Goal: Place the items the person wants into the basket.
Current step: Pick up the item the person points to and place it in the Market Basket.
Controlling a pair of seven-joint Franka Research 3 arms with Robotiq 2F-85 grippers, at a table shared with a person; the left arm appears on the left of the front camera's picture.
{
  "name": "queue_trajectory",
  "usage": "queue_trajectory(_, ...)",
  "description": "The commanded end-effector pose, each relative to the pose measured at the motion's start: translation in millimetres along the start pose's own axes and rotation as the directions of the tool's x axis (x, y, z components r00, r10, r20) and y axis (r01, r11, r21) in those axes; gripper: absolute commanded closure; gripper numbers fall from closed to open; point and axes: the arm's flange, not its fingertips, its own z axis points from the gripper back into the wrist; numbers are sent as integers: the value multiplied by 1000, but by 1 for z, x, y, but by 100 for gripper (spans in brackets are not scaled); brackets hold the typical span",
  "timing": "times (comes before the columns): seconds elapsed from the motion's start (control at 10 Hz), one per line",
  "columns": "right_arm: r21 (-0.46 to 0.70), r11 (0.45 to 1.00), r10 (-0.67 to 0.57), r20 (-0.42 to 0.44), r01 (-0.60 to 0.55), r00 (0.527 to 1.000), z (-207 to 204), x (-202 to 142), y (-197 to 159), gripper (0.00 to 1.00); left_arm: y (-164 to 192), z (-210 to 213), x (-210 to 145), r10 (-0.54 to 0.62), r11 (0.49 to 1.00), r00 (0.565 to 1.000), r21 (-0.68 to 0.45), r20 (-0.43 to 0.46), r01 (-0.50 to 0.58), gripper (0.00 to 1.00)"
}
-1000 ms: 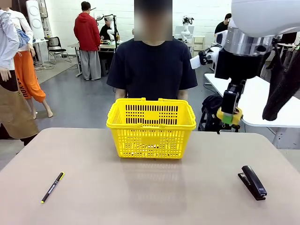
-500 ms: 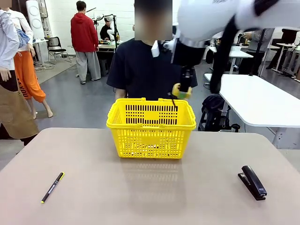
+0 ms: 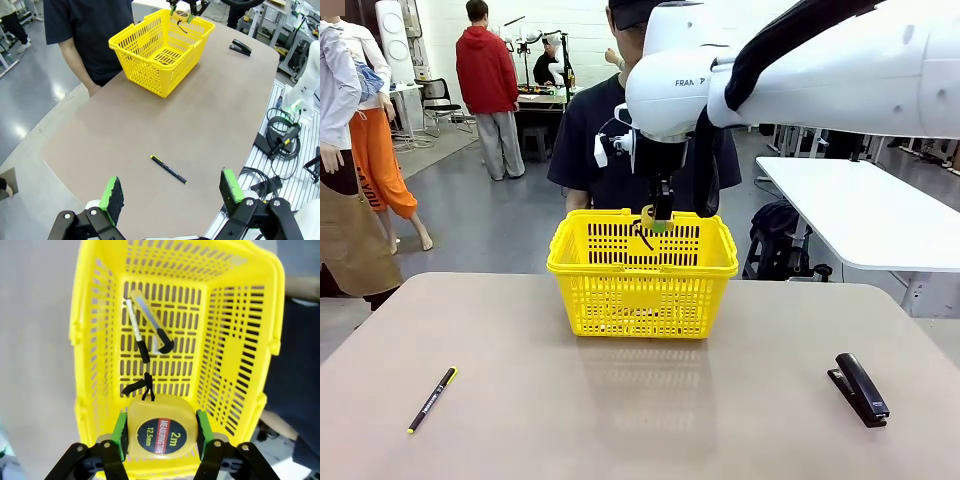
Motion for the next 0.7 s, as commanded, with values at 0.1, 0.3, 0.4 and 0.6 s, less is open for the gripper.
queue_trajectory(0.1,66,989,-130,-67,135,989,14,14,-21,35,2,0,-1,-19,1000,1000,0,16,19,0)
queue_trajectory(0.3,11,999,-37,-21,37,999,-1,-2,-9,35,2,0,-1,-19,1000,1000,0,16,19,0)
queue_trajectory(0.4,11,999,-37,-21,37,999,-1,-2,-9,35,2,0,-1,-19,1000,1000,0,16,19,0)
queue_trajectory(0.6,11,999,-37,-21,37,999,-1,-2,-9,35,2,0,-1,-19,1000,1000,0,16,19,0)
